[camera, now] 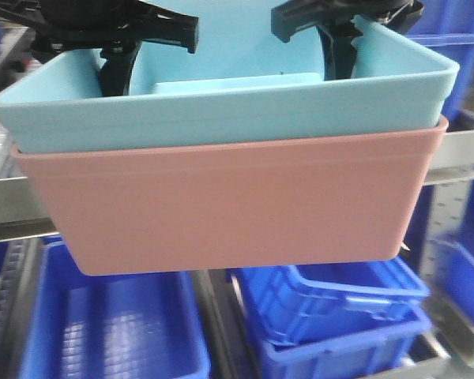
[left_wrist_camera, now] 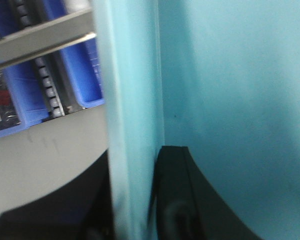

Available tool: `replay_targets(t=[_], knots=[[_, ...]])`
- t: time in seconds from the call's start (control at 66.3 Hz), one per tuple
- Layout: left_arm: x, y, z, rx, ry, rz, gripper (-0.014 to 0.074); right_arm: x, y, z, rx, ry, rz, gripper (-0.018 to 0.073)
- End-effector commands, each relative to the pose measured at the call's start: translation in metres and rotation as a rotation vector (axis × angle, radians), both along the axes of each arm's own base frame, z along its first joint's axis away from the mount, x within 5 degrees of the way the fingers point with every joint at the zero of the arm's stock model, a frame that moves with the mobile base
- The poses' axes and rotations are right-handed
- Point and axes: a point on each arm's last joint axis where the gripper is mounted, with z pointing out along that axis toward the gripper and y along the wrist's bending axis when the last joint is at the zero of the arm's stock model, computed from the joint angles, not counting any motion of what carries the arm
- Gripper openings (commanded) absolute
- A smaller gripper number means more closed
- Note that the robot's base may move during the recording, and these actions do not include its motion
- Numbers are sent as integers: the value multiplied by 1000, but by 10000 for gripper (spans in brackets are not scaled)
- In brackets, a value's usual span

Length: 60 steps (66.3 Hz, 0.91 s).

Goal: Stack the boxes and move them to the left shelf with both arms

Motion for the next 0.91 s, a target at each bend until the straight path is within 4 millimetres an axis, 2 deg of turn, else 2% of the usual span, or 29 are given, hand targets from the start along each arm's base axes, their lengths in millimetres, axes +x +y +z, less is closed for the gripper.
replay_targets(t=[0.0,0.89], knots=[[-13,-35,45,-346,-168,-129,-3,-12,33,42,337,-149,82,56],[-13,-35,45,-346,-168,-129,-3,-12,33,42,337,-149,82,56]])
